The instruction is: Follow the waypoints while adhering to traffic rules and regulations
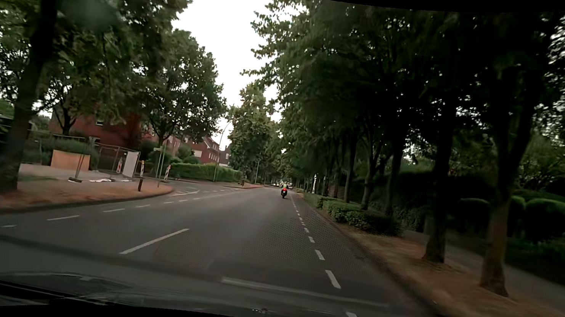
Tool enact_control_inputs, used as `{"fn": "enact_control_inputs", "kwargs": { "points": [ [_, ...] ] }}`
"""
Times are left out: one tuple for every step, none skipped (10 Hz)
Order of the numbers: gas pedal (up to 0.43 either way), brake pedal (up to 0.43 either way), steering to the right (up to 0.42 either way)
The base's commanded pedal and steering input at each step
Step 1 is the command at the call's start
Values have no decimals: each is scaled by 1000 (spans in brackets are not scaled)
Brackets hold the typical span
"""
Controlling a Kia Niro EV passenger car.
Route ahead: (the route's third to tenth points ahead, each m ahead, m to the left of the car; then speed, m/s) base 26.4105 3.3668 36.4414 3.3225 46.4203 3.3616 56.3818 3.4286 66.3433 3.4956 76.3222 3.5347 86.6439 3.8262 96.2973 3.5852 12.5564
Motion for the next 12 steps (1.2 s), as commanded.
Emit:
{"fn": "enact_control_inputs", "kwargs": {
  "points": [
    [150,0,1],
    [150,0,0],
    [150,0,1],
    [150,0,0],
    [150,0,0],
    [150,0,0],
    [150,0,0],
    [150,0,0],
    [150,0,0],
    [150,0,0],
    [150,0,-1],
    [150,0,-3]
  ]
}}
